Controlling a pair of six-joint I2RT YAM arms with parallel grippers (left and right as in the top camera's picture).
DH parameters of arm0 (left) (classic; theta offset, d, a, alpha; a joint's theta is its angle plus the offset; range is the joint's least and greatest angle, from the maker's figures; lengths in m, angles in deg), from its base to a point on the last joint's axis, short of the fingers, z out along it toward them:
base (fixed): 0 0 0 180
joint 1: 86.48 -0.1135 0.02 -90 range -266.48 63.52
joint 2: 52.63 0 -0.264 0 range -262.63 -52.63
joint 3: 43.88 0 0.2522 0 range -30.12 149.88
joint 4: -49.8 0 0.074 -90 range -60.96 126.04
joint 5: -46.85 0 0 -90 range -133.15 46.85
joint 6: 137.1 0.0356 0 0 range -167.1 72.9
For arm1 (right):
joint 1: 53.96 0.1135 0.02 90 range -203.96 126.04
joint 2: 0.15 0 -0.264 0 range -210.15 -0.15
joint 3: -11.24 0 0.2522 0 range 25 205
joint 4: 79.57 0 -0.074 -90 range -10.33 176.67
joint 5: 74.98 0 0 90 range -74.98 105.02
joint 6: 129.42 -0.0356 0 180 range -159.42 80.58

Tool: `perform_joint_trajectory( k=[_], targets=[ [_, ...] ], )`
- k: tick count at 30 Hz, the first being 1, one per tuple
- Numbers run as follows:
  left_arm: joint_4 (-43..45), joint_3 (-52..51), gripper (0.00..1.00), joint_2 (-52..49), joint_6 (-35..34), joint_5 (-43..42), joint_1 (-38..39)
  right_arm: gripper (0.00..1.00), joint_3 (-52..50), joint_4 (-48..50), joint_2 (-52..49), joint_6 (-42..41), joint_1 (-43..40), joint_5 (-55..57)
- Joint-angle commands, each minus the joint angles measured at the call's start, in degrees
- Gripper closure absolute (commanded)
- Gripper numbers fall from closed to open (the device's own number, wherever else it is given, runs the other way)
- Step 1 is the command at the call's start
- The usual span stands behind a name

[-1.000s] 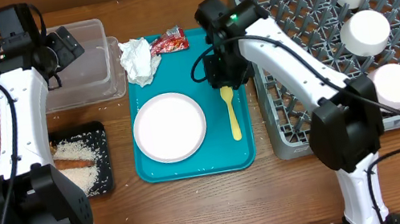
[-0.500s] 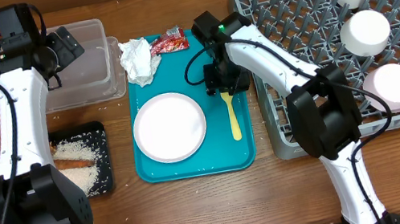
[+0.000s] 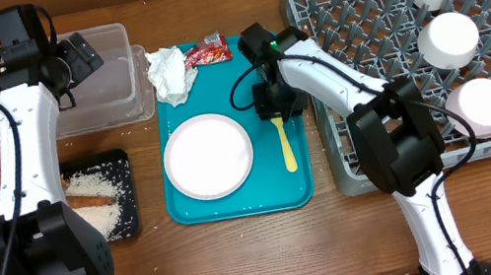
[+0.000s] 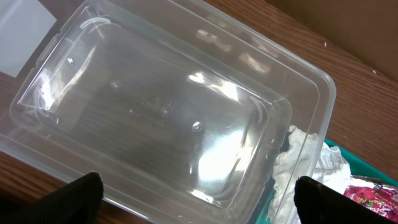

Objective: Sort waste into correct bins and load items into the dishwasher
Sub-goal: 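Reach the right gripper back to the yellow spoon on the teal tray, then grasp the yellow spoon and carry it right into the dish rack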

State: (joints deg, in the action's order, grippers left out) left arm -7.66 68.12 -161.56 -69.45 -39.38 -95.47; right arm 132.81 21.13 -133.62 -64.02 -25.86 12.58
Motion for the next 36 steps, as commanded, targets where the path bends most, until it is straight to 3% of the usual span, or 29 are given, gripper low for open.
perform_joint_trajectory(
  k=[1, 6, 15, 23, 29, 32, 36],
  targets=[
    [0.2, 0.7, 0.0, 0.2, -0.4, 0.0, 0.3, 0.73, -0.7, 0.6, 0.3, -0.1, -0.2, 0.0],
    [0.2, 0.7, 0.0, 0.2, -0.4, 0.0, 0.4, 0.8, 0.3, -0.5, 0.3, -0.2, -0.2, -0.2],
    [0.2, 0.7, 0.0, 0.2, -0.4, 0.0, 0.4, 0.83, 7.9, -6.9, 0.3, -0.1, -0.2, -0.2],
    [0.2, 0.7, 0.0, 0.2, -0.4, 0.0, 0.4, 0.83, 23.9, -13.9, 0.3, 3.1, -5.6, 3.5],
    [0.2, 0.7, 0.0, 0.2, -0.4, 0.0, 0.4, 0.81, 38.1, -15.5, 0.3, 15.1, -16.0, 3.3],
    [0.2, 0.7, 0.0, 0.2, -0.4, 0.0, 0.4, 0.79, 39.4, -12.8, 0.3, 22.2, -20.2, 1.2],
    [0.2, 0.7, 0.0, 0.2, -0.4, 0.0, 0.4, 0.79, 38.6, -9.0, 0.3, 25.1, -23.4, -4.1]
  ],
)
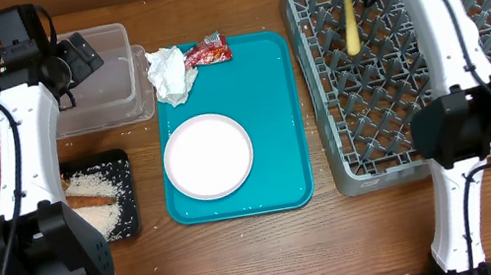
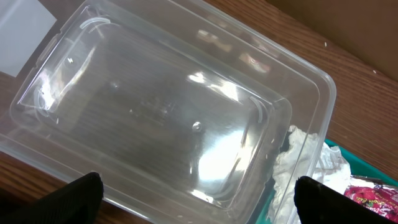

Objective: Sort waste into correct bins and load items into the dishwasher
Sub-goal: 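Grasp the yellow spoon and carry it right into the dish rack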

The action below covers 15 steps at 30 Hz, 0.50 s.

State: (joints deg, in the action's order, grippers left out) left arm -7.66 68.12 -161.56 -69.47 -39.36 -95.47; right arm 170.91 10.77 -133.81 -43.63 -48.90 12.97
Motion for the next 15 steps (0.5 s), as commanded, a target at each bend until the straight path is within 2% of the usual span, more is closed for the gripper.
perform_joint_trajectory(
  k=[1, 4, 9, 15],
  targets=[
    [0.2, 0.7, 0.0, 0.2, -0.4, 0.0, 0.4, 0.79, 0.3, 3.0, 0.5, 4.7, -0.8, -7.2],
    [0.2, 0.7, 0.0, 0.2, -0.4, 0.0, 0.4, 0.77, 0.3, 5.2, 0.5, 4.6, -0.9, -11.9],
    [0.2, 0.7, 0.0, 0.2, -0.4, 0.0, 0.4, 0.7, 0.3, 7.7, 0.4, 4.0, 0.2, -12.4],
    [0.2, 0.7, 0.0, 0.2, -0.4, 0.0, 0.4, 0.53, 0.3, 7.7, 0.5, 4.0, 0.2, -12.7]
  ],
)
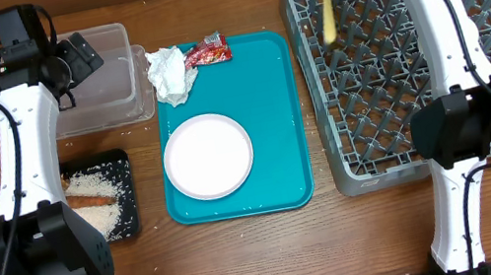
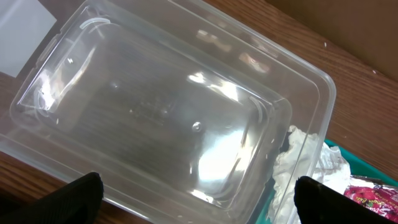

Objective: Sort waste into correct bins and load items into the dishwasher
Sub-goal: 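Grasp the yellow spoon and carry it right into the dish rack, then reach the right gripper to the white plate and grasp its rim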

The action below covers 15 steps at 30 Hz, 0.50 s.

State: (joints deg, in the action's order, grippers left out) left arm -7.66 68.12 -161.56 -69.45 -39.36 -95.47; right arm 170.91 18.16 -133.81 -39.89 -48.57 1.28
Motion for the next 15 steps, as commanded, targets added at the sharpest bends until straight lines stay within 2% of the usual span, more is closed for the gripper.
perform_joint_trajectory(
  k=[1, 3, 8, 12, 15],
  targets=[
    [0.2, 0.7, 0.0, 0.2, -0.4, 0.0, 0.3, 0.51, 0.3, 0.3, 0.4, 0.2, -0.1, -1.1],
    [0.2, 0.7, 0.0, 0.2, -0.4, 0.0, 0.4, 0.44, 0.3, 0.3, 0.5, 0.0, -0.1, -1.6],
    [0.2, 0.7, 0.0, 0.2, -0.4, 0.0, 0.4, 0.43, 0.3, 0.1, 0.5, -0.8, -0.1, -6.6],
    [0.2, 0.7, 0.0, 0.2, -0.4, 0.0, 0.4, 0.42, 0.3, -1.2, 0.5, -1.7, 0.6, -17.4],
    [0.2, 0.7, 0.0, 0.2, -0.4, 0.0, 0.4, 0.42, 0.3, -4.4, 0.5, -1.7, 3.1, -18.4]
  ],
)
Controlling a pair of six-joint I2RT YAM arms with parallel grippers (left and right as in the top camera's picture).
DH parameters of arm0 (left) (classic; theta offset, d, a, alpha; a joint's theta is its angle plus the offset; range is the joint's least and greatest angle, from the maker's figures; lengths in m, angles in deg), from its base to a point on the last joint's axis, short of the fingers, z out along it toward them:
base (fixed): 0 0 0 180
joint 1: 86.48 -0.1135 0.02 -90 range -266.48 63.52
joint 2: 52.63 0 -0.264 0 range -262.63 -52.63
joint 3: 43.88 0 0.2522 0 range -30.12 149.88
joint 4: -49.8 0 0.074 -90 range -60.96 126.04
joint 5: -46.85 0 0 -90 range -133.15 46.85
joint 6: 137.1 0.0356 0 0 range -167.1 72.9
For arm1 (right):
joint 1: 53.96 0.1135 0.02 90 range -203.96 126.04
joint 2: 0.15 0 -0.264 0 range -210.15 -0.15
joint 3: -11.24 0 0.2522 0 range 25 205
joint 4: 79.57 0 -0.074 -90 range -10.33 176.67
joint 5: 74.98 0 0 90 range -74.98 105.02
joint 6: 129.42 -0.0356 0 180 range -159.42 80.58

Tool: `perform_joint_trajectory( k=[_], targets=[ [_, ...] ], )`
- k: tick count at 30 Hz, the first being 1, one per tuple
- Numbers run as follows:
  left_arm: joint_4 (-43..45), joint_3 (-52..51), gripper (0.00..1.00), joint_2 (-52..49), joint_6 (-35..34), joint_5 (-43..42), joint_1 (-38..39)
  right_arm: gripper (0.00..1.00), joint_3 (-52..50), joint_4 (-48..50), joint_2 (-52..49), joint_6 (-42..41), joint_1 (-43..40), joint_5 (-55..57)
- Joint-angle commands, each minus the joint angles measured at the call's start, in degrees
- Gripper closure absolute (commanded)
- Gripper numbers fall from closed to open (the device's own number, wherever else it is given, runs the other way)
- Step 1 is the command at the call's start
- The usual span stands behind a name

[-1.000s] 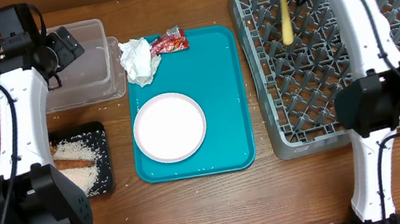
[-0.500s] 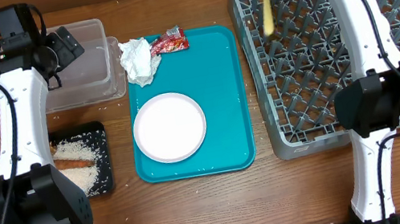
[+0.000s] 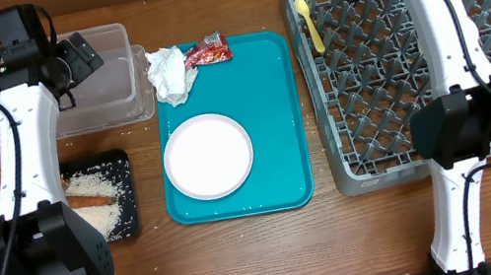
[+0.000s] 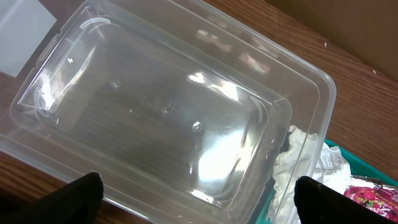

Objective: Sort waste into correct bins and load items into the dishwasher
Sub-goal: 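Reach the right gripper to the white plate and grasp its rim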

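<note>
A yellow plastic utensil [image 3: 310, 25] lies in the far left corner of the grey dish rack. My right gripper hangs just above its head end, apart from it, and looks open. On the teal tray [image 3: 282, 176] sit a white plate [image 3: 209, 156], a crumpled napkin [image 3: 170, 73] and a red wrapper [image 3: 208, 52]. My left gripper [image 3: 77, 56] hovers open and empty over the clear plastic bin [image 4: 161, 106]; its dark fingertips [image 4: 84, 193] frame the bin's near wall. The napkin [image 4: 298, 155] peeks in at the right.
A black container with rice and a food scrap [image 3: 96, 197] sits at the front left, below the clear bin [image 3: 118, 94]. The rack fills the right side of the wooden table [image 3: 246, 257]. A cardboard wall runs along the back.
The yellow utensil was hanging from my right gripper over the rack's far left. It now lies in the rack's left corner, free of the gripper. The left arm has not moved.
My right gripper was down on the yellow utensil on the teal tray, and white cups stood in the rack. Then it held the utensil over the rack, where no cups show. Then it was further left, and now the utensil rests in the rack. The left gripper stayed over the bin.
</note>
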State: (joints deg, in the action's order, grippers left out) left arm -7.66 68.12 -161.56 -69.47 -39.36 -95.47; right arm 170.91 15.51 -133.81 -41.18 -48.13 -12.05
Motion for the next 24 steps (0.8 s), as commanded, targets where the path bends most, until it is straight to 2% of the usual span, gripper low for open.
perform_joint_trajectory(
  k=[1, 9, 13, 19, 24],
  targets=[
    [0.2, 0.7, 0.0, 0.2, -0.4, 0.0, 0.4, 0.42, 0.3, -3.3, 0.5, -0.4, 4.1, -4.4],
    [0.2, 0.7, 0.0, 0.2, -0.4, 0.0, 0.4, 0.34, -4.2, -8.5, 0.4, -1.7, 16.9, 10.2],
    [0.2, 0.7, 0.0, 0.2, -0.4, 0.0, 0.4, 0.34, -13.9, -5.2, 0.4, -1.7, 22.3, 11.6],
    [0.2, 0.7, 0.0, 0.2, -0.4, 0.0, 0.4, 0.34, -25.9, 0.1, 0.4, -3.1, 26.0, 11.6],
    [0.2, 0.7, 0.0, 0.2, -0.4, 0.0, 0.4, 0.41, -31.6, 2.6, 0.4, -6.0, 26.8, 11.6]
  ],
)
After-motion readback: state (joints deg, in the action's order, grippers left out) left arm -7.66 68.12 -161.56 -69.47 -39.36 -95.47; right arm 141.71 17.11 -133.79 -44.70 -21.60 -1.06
